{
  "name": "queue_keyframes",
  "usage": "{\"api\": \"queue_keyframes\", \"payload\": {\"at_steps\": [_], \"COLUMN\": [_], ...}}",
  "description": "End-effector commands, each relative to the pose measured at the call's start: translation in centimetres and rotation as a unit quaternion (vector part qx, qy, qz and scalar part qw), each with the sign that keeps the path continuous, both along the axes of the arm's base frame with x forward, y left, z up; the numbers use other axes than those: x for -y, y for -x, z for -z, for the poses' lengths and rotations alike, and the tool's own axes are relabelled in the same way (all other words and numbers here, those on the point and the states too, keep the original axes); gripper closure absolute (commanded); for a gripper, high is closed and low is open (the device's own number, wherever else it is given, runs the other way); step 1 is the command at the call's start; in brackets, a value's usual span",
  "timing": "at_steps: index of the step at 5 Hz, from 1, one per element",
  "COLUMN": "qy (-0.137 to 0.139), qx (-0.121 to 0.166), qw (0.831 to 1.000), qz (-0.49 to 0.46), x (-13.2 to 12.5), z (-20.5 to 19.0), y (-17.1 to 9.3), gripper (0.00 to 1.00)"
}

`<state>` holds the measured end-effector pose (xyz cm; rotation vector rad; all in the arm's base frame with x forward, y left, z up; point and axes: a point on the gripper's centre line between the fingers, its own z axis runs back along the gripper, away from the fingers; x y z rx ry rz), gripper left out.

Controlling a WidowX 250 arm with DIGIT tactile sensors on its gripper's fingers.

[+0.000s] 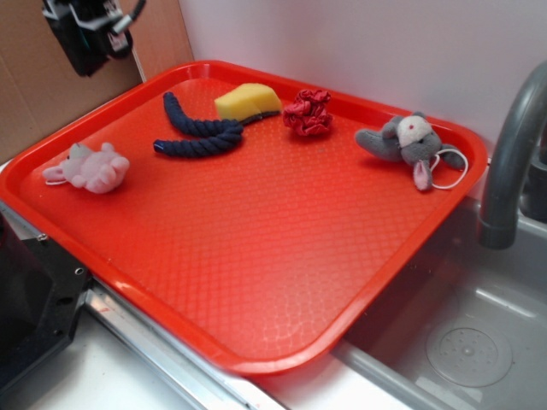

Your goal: Grab the black box.

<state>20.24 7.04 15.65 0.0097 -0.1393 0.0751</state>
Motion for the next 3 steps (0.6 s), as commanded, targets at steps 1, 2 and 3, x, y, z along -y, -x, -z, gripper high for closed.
{"api": "queue_keyframes", "payload": {"at_steps": [1,2,3], "qy": [-0.031,0.001,0.010], "qx": [0.028,0.024,0.013], "qw": [0.996,0.996,0.997], "qz": [0.080,0.082,0.080], "x": [6.34,6.60,5.70], "z": [-9.48,-9.17,-9.10], "y": [-4.73,-4.51,-3.99], "gripper": [1.00,1.00,1.00]}}
